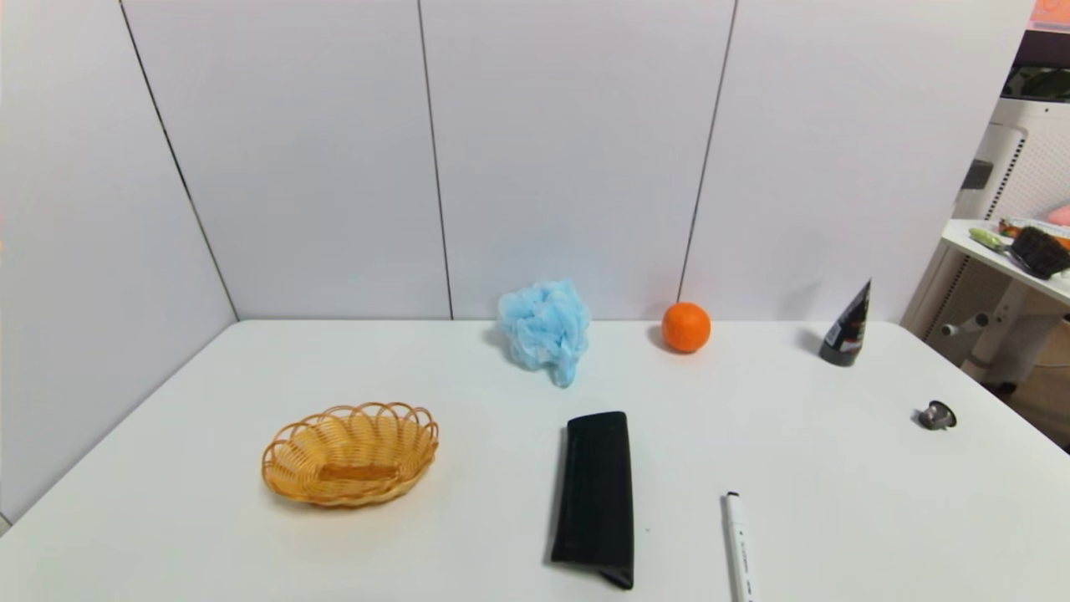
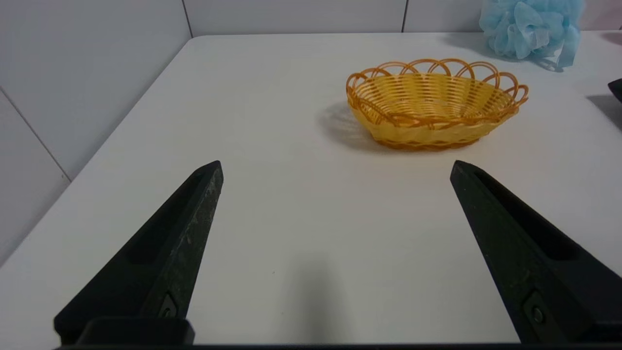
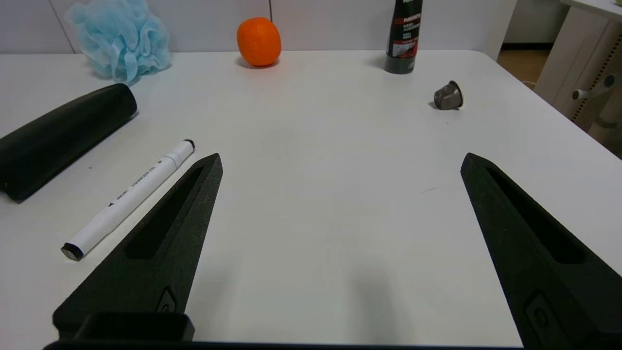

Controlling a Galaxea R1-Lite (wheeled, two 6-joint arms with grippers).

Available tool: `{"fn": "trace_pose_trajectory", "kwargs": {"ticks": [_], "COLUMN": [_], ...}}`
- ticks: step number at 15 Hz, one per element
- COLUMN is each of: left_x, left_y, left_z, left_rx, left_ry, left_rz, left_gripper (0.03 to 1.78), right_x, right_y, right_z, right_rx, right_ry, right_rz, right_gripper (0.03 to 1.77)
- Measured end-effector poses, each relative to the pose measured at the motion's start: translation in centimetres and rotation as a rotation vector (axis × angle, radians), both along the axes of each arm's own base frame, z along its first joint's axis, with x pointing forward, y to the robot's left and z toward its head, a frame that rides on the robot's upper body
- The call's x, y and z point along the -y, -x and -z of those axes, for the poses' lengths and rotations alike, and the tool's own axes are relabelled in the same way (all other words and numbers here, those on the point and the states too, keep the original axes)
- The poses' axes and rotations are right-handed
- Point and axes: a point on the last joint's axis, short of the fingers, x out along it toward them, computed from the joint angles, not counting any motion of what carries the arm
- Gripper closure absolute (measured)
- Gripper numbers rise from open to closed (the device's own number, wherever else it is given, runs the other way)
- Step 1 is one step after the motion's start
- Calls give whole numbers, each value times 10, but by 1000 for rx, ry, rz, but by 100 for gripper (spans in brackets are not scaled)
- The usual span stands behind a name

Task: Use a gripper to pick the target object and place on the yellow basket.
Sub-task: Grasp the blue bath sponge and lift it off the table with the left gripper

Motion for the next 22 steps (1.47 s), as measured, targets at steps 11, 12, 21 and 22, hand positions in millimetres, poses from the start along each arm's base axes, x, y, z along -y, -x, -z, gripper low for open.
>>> {"fn": "trace_pose_trajectory", "kwargs": {"ticks": [11,12,21,22], "left_x": [43,58,198,207], "left_y": [-217,-239,-350,-356], "left_z": [-230,-233,-174,-164], "left_rx": [33,29,-349,-399], "left_ry": [-300,-308,-217,-196], "left_rz": [381,446,563,539], "left_gripper": [12,12,12,12], "right_x": [0,0,0,0], "right_y": [0,0,0,0], "right_z": [0,0,0,0], "right_rx": [0,0,0,0], "right_ry": [0,0,0,0], "right_rz": [0,0,0,0], "right_gripper": [11,11,11,11]}}
